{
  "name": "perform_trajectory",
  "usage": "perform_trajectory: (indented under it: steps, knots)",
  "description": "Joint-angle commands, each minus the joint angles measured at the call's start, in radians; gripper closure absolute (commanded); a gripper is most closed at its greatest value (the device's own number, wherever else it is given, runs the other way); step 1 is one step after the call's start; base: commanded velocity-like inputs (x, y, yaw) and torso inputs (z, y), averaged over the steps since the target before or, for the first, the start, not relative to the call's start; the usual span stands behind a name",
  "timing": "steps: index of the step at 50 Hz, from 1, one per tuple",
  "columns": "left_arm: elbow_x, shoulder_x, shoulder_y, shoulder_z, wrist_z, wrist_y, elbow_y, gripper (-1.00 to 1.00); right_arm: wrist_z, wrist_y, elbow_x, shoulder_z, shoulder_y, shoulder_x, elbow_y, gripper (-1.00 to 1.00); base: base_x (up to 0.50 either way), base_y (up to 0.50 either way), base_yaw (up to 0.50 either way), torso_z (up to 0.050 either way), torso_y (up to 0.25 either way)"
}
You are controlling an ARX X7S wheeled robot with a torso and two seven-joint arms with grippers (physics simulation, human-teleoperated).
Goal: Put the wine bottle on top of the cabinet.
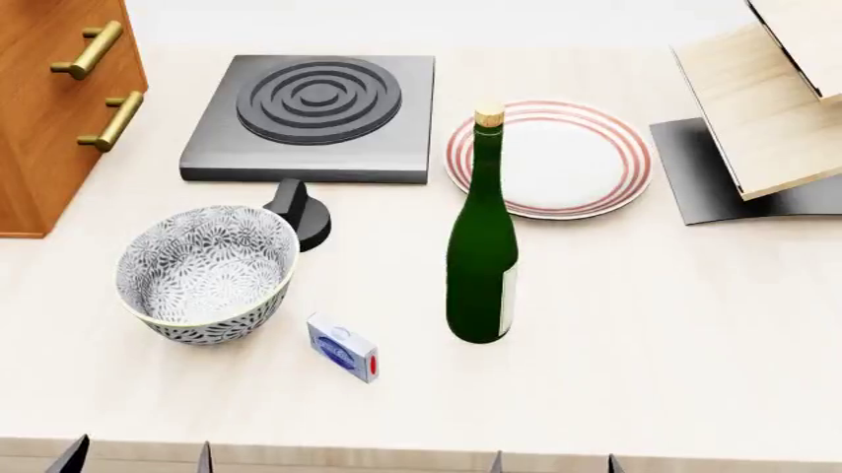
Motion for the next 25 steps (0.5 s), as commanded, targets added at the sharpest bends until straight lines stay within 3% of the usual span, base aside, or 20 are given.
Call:
perform_trajectory:
  steps: [1, 16, 25]
  knots:
    - [0.026, -0.005, 0.022, -0.003, -0.004, -0.034, 0.101, -1.00, 0.004, 0.038, -0.003, 0.013, -0.019, -0.001, -0.097, -1.00, 0.00, 0.00, 0.00, 0.000, 0.000]
    - [0.025, -0.031, 0.031, 0.026, -0.020, -0.139, 0.327, -1.00, 0.031, 0.135, 0.004, -0.018, -0.032, 0.026, -0.304, -1.00, 0.00, 0.00, 0.00, 0.000, 0.000]
    - [0.043, -0.048, 0.021, 0.055, -0.021, -0.274, 0.526, -1.00, 0.042, 0.199, 0.016, -0.036, -0.034, 0.040, -0.435, -1.00, 0.00, 0.00, 0.00, 0.000, 0.000]
